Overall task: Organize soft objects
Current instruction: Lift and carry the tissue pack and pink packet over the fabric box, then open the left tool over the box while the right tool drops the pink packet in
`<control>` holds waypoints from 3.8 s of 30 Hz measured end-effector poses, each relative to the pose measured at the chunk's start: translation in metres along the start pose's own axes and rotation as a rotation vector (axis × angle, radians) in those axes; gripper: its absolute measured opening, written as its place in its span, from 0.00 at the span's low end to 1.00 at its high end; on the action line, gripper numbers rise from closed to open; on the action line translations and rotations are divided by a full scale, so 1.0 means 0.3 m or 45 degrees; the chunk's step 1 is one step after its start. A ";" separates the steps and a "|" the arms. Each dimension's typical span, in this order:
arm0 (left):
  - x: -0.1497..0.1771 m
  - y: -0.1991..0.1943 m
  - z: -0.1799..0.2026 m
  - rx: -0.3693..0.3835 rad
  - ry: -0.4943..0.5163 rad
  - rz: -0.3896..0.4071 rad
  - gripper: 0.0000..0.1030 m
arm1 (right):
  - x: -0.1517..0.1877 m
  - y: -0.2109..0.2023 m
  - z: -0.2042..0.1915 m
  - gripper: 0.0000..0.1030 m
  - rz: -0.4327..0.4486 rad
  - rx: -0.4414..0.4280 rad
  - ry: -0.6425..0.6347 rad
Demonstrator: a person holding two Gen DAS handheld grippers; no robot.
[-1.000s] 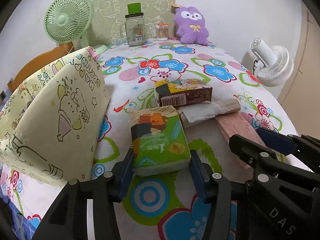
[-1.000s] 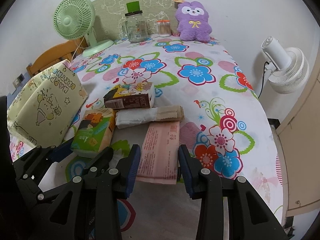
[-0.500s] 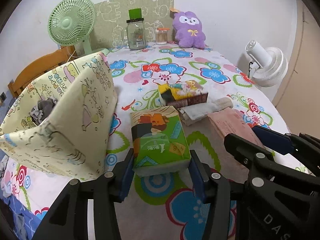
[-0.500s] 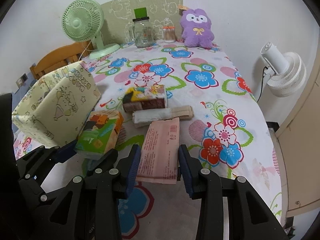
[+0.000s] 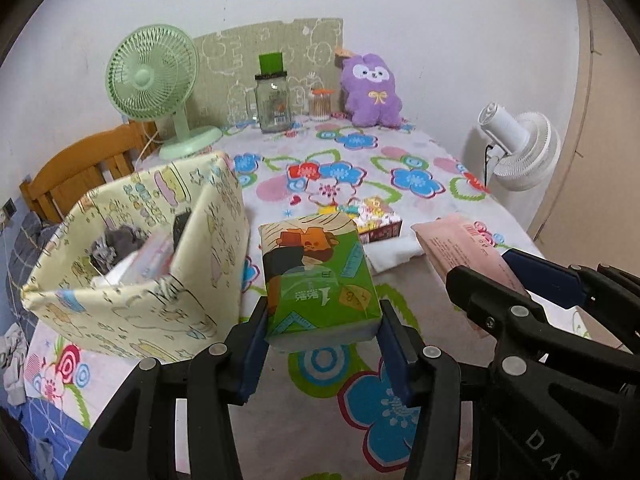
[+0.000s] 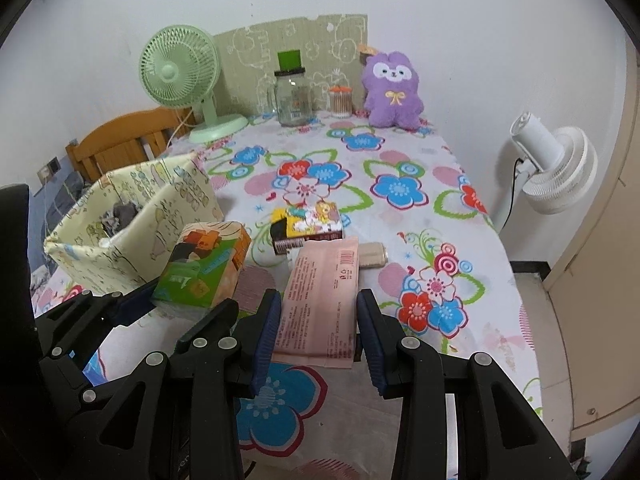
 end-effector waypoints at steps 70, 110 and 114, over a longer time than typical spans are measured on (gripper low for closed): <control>-0.165 -0.080 -0.538 -0.117 -0.133 0.090 0.51 | -0.308 0.046 -0.530 0.41 0.145 -0.196 -0.140; -0.107 0.019 -0.666 -0.137 -0.170 -0.104 0.85 | -0.286 0.248 -0.680 0.71 -0.059 -0.358 -0.236; -0.117 0.015 -0.654 -0.139 -0.166 -0.088 0.85 | -0.295 0.228 -0.661 0.76 -0.024 -0.342 -0.244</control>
Point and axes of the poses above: each gripper's, at about its wrist camera, not at the fingertips, and y roughly the way its jaws point, z to its right, x to its underside, the point moved 1 cm from there along y, roughly the way its jaws point, and after that the axes turned 4 degrees about x, right-handed, at the moved point
